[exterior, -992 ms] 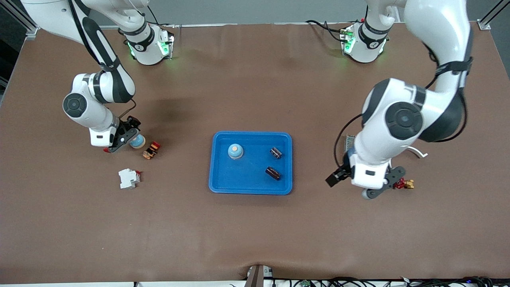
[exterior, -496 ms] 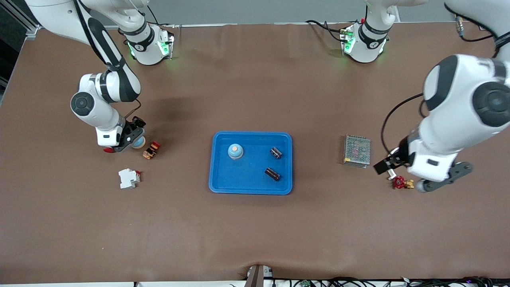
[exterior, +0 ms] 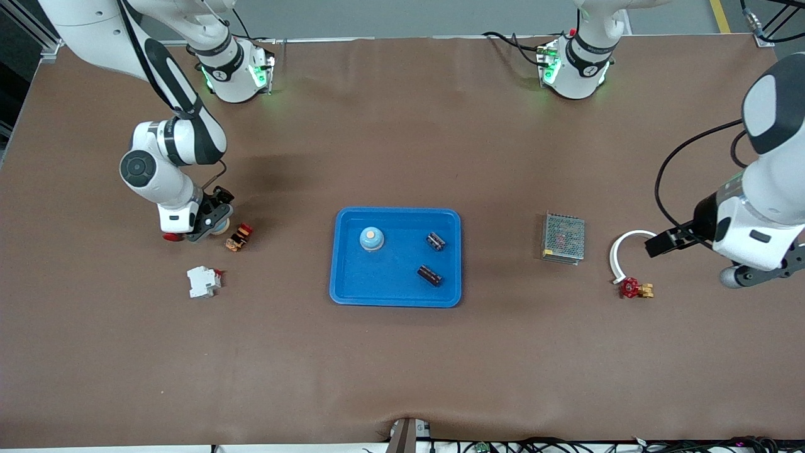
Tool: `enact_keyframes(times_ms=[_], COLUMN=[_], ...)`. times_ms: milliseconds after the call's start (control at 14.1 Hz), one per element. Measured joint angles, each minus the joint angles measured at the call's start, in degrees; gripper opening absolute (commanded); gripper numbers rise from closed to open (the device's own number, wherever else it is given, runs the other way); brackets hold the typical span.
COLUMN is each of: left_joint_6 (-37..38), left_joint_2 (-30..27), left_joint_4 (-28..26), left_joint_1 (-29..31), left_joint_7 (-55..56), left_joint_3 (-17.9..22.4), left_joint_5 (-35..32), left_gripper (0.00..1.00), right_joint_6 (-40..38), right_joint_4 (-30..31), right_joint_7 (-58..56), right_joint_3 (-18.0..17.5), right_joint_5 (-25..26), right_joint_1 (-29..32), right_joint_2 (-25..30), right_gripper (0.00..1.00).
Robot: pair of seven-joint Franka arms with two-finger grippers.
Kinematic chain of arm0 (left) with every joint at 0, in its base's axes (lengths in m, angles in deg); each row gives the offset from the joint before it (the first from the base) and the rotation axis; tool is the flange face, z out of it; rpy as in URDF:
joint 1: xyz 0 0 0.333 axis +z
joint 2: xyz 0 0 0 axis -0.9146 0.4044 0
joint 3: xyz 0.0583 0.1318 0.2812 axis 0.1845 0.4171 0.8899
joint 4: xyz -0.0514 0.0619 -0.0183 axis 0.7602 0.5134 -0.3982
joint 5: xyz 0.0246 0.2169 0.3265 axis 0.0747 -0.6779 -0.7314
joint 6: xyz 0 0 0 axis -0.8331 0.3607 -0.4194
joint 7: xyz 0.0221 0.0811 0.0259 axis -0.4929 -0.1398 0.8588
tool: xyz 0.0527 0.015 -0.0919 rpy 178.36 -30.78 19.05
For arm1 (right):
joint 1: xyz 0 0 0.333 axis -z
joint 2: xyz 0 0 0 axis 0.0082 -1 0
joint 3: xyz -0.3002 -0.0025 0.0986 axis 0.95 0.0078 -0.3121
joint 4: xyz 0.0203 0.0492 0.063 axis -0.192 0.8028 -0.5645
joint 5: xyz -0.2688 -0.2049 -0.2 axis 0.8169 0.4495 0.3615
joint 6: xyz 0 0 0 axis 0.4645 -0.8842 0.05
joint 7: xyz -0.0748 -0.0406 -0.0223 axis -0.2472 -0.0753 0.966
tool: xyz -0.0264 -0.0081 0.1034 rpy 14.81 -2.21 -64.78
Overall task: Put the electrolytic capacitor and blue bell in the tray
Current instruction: 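Retract the left gripper while the right gripper grasps the second blue bell, then lift the second blue bell with the right gripper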
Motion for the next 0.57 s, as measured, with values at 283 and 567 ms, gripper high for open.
enact_keyframes(times_ms=[283,567], left_joint_6=[2.2,5.5], left_joint_2=[-1.9,-3.8], left_joint_4=[0.0,-0.1], left_joint_1=[3.6,6.0], left_joint_7=[-8.1,-14.6], left_joint_3=[0.2,0.2], left_joint_5=[0.0,0.0], left_gripper=[1.00,1.00], right_joint_6=[1.3,3.0], right_joint_4=[0.0,0.0], right_joint_7=[0.0,0.0], right_joint_3=[0.1,0.1], right_joint_5=[0.0,0.0], right_joint_1=[0.0,0.0], right_joint_2=[-0.9,-2.5], right_gripper=[1.00,1.00])
